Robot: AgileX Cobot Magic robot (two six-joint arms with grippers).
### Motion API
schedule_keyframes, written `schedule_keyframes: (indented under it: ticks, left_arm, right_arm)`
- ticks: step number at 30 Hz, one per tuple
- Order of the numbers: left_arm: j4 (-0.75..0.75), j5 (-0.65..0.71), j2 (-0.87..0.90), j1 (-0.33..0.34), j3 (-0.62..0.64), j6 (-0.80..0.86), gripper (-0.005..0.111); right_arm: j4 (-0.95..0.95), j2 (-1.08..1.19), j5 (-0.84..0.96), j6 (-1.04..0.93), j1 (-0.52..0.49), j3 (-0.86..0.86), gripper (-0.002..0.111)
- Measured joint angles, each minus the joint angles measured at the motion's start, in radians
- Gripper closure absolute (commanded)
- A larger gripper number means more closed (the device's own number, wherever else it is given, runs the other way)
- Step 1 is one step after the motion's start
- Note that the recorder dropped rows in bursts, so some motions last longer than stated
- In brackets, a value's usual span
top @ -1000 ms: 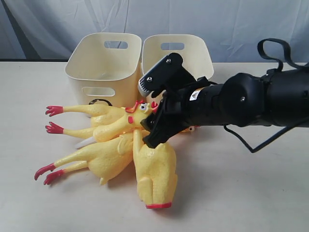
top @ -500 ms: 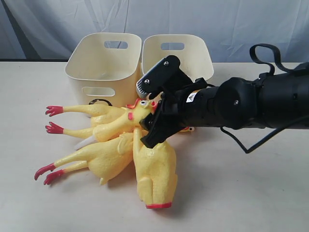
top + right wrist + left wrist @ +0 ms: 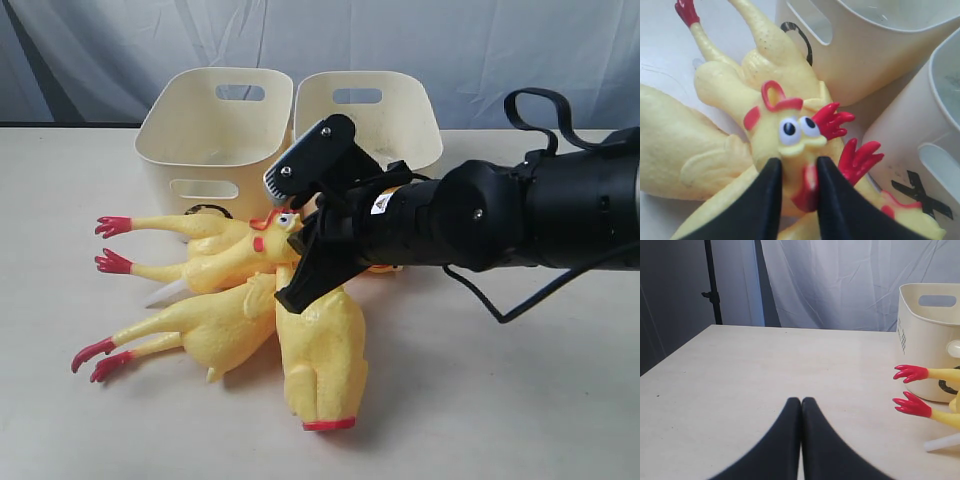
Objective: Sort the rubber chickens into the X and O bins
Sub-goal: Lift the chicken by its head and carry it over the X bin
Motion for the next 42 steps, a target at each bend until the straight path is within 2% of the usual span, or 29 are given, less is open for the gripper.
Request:
schedule_keyframes:
  ticks: [11, 24, 42]
  left_arm:
    - [0.000, 0.000, 0.000, 0.000, 0.000, 0.000, 0.107]
    - [0.000, 0.000, 0.000, 0.000, 0.000, 0.000, 0.107]
    - [0.000, 0.000, 0.000, 0.000, 0.000, 0.000, 0.107]
  right_arm:
    - [0.000, -0.016, 0.020, 0.000, 0.000, 0.000, 0.109]
    - [0.000, -0.182, 0.110, 0.000, 0.000, 0.000, 0.109]
    - [0.051, -0.331, 0.036, 0.000, 0.000, 0.000, 0.109]
